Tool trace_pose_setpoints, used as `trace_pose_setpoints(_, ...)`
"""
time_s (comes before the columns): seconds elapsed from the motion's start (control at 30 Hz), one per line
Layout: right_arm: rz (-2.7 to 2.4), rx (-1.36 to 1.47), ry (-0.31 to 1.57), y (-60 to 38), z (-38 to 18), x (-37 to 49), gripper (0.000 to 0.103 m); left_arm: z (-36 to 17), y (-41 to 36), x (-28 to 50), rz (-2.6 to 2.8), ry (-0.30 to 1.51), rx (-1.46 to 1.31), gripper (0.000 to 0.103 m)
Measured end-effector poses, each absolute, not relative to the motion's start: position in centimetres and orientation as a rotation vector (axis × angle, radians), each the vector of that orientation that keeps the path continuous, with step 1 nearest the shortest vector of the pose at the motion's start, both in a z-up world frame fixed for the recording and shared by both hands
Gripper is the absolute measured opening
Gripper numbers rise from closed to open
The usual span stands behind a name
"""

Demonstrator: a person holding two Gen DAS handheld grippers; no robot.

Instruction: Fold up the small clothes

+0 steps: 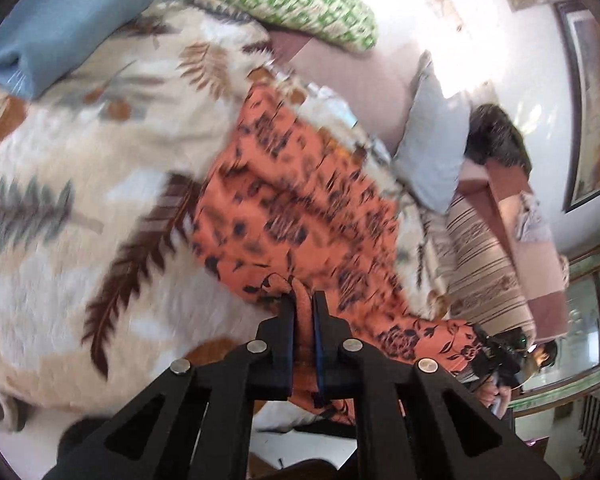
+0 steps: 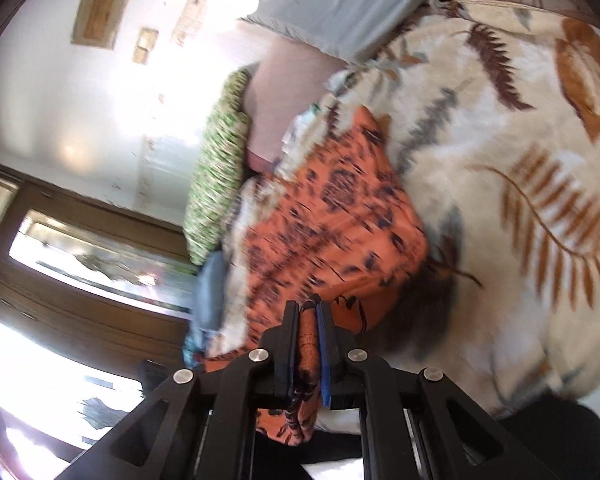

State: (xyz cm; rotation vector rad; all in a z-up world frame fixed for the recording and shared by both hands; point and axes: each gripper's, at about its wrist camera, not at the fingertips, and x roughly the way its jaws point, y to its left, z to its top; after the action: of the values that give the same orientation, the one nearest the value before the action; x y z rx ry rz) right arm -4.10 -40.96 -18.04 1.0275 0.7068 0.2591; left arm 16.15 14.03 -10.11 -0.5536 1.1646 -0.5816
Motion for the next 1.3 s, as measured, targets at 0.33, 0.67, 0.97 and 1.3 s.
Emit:
trace_pose_setpoints(0.33, 0.2, 1.126, 0.614, -45.1, -16.8, 11.2, 0.009, -10.5, 10.4, 33.5, -0.505, 1.211, -0.562, 0.008)
trace_pose_setpoints(0.67, -0.046, 1.285, 0.643, -54.6, -26.0, 25.8, 0.009, -21.9, 7.2, 46.9, -0.328, 1.37, -0.599, 0.011)
trace_pose_setpoints(0.97, -0.113, 1.279, 0.471, -56.2, -27.3, 22.8, 0.027, -19.0, 12.0, 44.2, -0.261, 1.073, -0.792, 0.043)
trace_pose_setpoints(1.3, 0.011, 0.699, 0.646, -39.6, -17.8, 16.0, 0.031, -13.3, 5.8, 30.8, -0.321, 0.932, -0.553, 0.073)
